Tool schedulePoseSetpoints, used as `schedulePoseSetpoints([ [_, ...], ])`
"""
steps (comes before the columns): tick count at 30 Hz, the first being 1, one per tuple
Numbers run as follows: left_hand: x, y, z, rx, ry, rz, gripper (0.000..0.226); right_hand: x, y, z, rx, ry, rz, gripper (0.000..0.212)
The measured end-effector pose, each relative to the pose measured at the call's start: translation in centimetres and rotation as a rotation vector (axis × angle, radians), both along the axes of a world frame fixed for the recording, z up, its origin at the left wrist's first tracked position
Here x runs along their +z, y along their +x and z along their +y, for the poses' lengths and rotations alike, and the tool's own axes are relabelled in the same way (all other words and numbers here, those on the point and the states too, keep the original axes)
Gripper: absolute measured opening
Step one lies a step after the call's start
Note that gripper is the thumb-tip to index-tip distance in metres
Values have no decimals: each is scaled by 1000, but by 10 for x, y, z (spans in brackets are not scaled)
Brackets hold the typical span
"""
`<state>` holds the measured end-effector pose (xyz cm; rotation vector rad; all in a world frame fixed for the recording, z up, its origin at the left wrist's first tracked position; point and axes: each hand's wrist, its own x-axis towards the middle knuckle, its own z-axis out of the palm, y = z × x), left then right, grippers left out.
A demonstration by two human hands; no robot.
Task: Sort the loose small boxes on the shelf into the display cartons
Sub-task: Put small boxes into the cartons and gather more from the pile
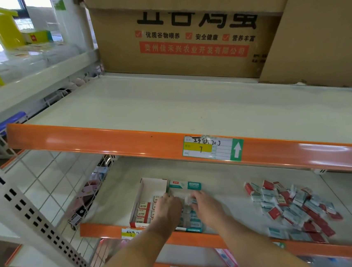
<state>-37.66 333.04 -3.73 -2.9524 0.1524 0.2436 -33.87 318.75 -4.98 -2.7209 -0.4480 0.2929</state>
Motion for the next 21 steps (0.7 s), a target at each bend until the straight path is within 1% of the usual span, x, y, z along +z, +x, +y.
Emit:
schedulePoseSetpoints([
  [6, 7, -1, 6, 39, -155, 18, 20, -1, 1, 3, -13, 3, 39, 23],
  [11, 11, 6, 12, 82, -323, -90, 20, 0, 4, -1, -7, 24, 4, 21],
  [16, 12, 14, 11, 102, -346, -103, 23, 0, 3, 1, -64, 88, -82, 26],
  [21, 10, 21, 8, 96, -303, -92, 27, 2, 7, 3, -96, 118, -109, 32],
])
